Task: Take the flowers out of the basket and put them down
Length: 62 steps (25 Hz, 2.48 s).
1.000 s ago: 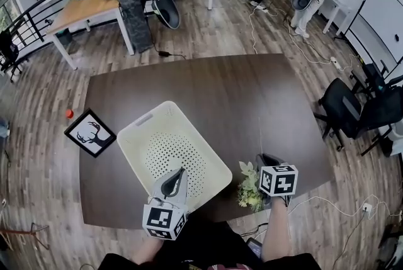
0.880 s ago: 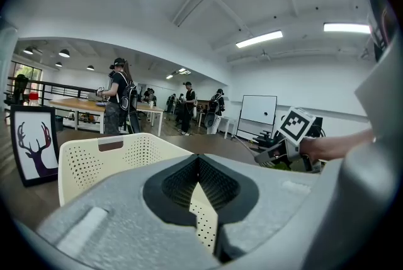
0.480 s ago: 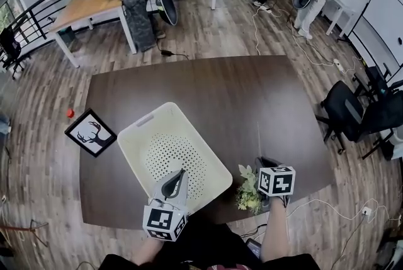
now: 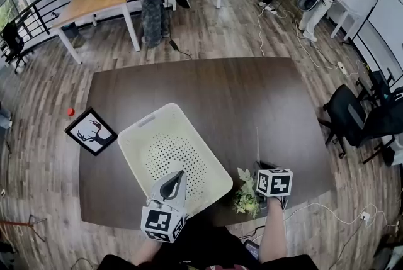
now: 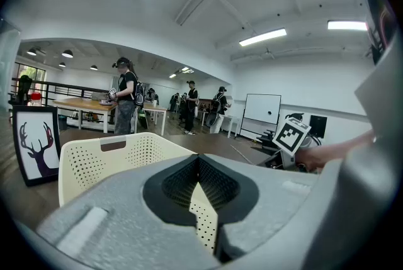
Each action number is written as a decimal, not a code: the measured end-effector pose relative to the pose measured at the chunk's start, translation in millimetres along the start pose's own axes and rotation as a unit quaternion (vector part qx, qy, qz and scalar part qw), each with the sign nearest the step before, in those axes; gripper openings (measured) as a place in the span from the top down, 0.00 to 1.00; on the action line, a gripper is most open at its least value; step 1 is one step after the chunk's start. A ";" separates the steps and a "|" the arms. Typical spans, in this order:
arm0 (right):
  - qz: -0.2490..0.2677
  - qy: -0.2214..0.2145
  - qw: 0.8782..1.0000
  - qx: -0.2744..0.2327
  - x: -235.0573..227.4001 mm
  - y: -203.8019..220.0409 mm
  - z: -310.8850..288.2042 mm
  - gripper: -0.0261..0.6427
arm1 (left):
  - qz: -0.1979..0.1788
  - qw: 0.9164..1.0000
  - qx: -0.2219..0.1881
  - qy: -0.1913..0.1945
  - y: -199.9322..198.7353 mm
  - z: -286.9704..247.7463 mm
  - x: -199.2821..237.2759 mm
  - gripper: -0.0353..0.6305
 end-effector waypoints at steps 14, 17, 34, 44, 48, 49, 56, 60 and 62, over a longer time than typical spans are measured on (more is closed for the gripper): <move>-0.004 -0.012 1.000 0.024 -7.2 0.9 -24.5 0.89 | 0.002 1.000 0.009 -0.014 2.9 -1.9 7.1 0.94; -0.003 -0.015 1.000 0.027 -8.1 0.2 -29.0 0.88 | 0.001 1.000 0.011 -0.015 2.9 -2.1 6.3 0.94; -0.009 -0.029 0.998 0.052 -19.2 -1.2 -51.3 0.87 | 0.001 1.000 0.017 -0.020 2.5 -6.8 2.9 0.94; -0.020 -0.041 0.996 0.074 -22.6 -0.5 -64.5 0.85 | 0.005 1.000 0.016 -0.019 3.0 -11.2 4.4 0.94; -0.031 -0.050 0.995 0.083 -25.5 -1.4 -64.8 0.84 | 0.006 1.000 0.015 -0.022 1.8 -11.4 4.6 0.94; -0.032 -0.052 0.994 0.085 -26.1 -1.7 -64.6 0.83 | 0.006 1.000 0.015 -0.021 1.3 -11.8 4.5 0.94; -0.028 -0.049 0.994 0.089 -26.2 -3.7 -61.5 0.82 | 0.011 1.000 0.010 -0.017 1.8 -13.1 5.3 0.94; -0.027 -0.048 0.995 0.086 -27.0 -5.8 -56.7 0.80 | 0.017 1.000 0.007 -0.014 0.9 -11.2 6.0 0.94; -0.028 -0.049 0.994 0.088 -27.9 -8.0 -53.0 0.78 | 0.017 1.000 0.004 -0.014 -1.0 -10.6 7.1 0.94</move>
Point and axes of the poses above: the fingertips, and each gripper's own axes: z backward along the fingers, x to its left, y out of its underside, the point moved 8 cm from there along z, backward along the fingers, and after that the axes turned 2 degrees about x, right-handed, at the moved point
